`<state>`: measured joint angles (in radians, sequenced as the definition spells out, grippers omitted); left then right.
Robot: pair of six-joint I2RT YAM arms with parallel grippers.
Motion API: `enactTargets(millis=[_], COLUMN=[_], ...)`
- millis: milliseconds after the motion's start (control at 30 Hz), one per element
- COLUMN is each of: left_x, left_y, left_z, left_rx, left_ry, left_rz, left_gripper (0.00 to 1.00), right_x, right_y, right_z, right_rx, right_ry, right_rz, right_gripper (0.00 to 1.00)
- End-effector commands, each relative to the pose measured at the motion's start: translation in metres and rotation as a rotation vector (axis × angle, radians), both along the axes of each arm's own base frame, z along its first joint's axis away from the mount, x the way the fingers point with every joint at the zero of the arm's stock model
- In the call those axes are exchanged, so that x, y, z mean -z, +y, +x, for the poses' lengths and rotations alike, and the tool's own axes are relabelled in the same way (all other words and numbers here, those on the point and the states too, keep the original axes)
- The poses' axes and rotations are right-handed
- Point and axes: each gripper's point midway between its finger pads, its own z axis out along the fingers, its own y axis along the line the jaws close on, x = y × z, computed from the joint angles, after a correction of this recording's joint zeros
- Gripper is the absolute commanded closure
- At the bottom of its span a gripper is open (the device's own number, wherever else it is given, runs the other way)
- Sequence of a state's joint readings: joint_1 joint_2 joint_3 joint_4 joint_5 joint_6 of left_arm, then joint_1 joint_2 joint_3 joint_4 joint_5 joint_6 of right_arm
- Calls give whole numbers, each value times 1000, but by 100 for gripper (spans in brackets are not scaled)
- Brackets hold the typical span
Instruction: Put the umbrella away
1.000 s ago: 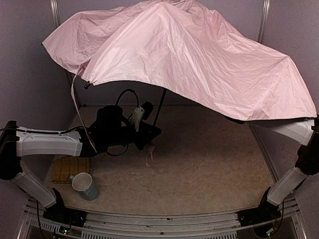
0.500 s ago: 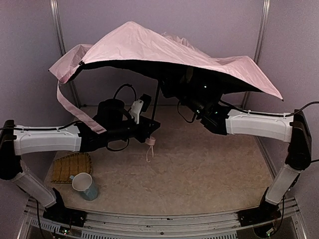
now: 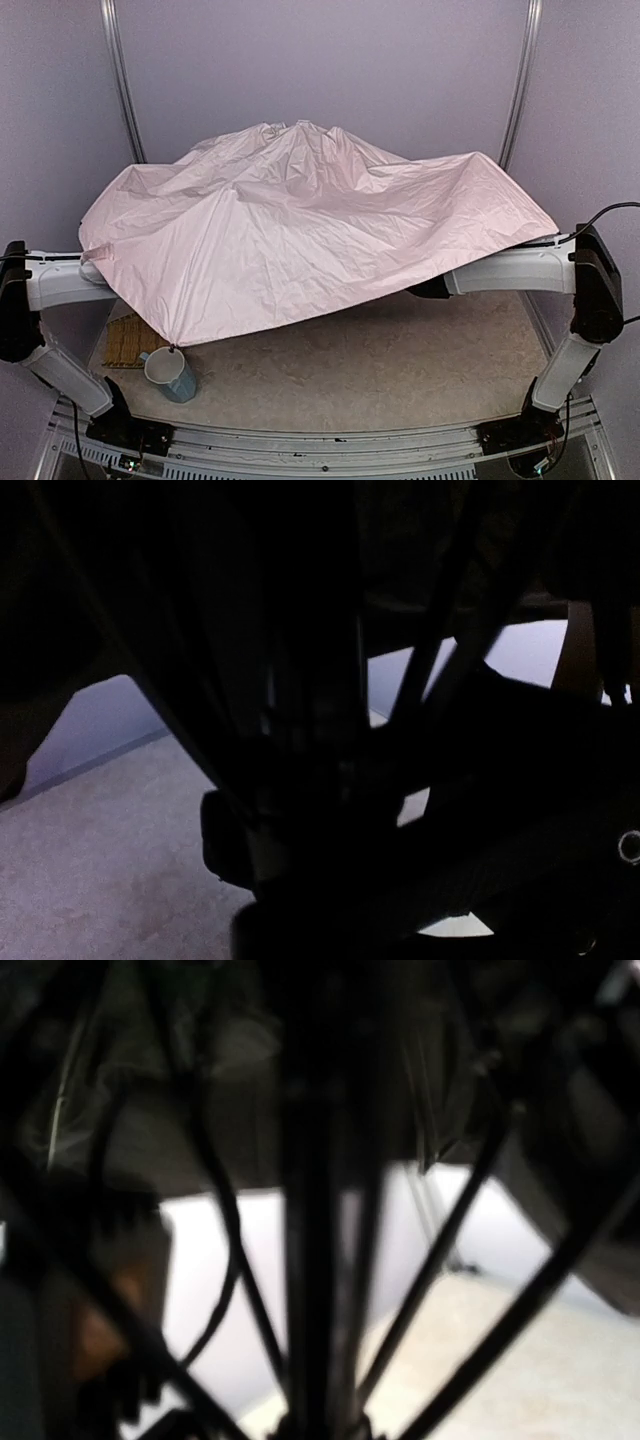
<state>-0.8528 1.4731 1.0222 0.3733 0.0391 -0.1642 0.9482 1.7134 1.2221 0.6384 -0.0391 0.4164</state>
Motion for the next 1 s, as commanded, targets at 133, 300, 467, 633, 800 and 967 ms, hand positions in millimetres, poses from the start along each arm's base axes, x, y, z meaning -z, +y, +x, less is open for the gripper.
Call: enactTargets(millis=[133, 300, 467, 633, 800, 967], left_x=[-125, -134, -109, -64, -28, -7], left_y=[25, 31, 20, 1, -26, -36], left_z=[-11, -7, -12, -21, -53, -85], left_rx=[-17, -20, 42, 125, 254, 366], left_ry=[-302, -319, -271, -193, -219, -258], left_rz=[-263, -268, -224, -108, 50, 125], left_gripper=[100, 100, 99, 87, 48, 37], right_x=[84, 60, 8, -73, -135, -169], right_y=[-4, -5, -42, -105, -160, -219], right_z=[7, 8, 25, 51, 60, 64], right_rx=[28, 37, 99, 248, 368, 482], right_ry=[158, 115, 76, -60, -204, -305], right_rz=[-174, -141, 29, 175, 238, 215], right_gripper=[91, 93, 100, 100, 100, 100])
